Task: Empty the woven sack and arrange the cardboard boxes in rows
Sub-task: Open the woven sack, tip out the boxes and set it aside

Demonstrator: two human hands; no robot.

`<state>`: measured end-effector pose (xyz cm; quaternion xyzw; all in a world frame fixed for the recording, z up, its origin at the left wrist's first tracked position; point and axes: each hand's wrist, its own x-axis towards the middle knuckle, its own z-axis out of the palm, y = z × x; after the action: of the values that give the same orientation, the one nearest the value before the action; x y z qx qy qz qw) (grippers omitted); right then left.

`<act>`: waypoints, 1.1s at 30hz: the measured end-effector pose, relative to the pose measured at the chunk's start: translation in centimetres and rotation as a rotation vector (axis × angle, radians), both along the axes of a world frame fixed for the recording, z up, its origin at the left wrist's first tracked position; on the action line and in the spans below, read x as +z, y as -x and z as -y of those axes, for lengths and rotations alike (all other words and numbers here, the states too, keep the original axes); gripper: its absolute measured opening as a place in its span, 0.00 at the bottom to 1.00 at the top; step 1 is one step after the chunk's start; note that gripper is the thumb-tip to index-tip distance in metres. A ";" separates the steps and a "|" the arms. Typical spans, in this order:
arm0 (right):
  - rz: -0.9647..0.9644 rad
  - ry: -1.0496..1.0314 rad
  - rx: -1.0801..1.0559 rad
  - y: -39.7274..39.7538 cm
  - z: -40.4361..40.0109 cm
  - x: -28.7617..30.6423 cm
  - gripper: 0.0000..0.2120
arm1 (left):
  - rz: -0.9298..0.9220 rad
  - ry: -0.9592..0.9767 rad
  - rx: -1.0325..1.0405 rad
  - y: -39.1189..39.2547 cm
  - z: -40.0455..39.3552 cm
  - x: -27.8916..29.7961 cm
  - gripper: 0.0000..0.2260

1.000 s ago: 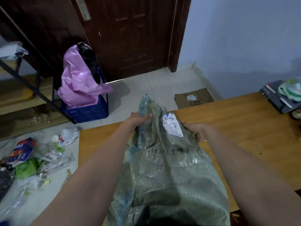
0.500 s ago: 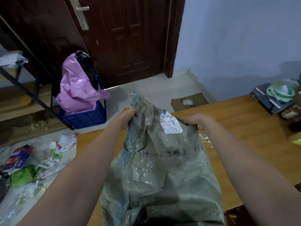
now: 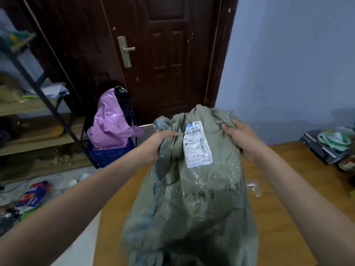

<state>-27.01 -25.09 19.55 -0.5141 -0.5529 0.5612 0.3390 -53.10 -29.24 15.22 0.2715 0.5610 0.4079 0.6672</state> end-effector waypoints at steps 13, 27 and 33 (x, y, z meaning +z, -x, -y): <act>-0.071 0.124 0.002 3.4 2.0 -0.8 0.17 | 0.058 -0.224 -0.016 -3.4 0.9 2.0 0.12; -0.058 0.049 -0.028 5.2 1.7 -2.2 0.29 | -0.398 -0.506 -0.342 -5.1 0.5 1.6 0.14; -0.043 -0.108 -0.023 3.3 1.3 -1.5 0.19 | -0.115 -0.434 -0.126 -0.7 0.0 2.8 0.05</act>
<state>-30.35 -26.35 18.09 -0.4889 -0.5692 0.5376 0.3846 -52.37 -29.26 18.03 0.4658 0.4790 0.4606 0.5843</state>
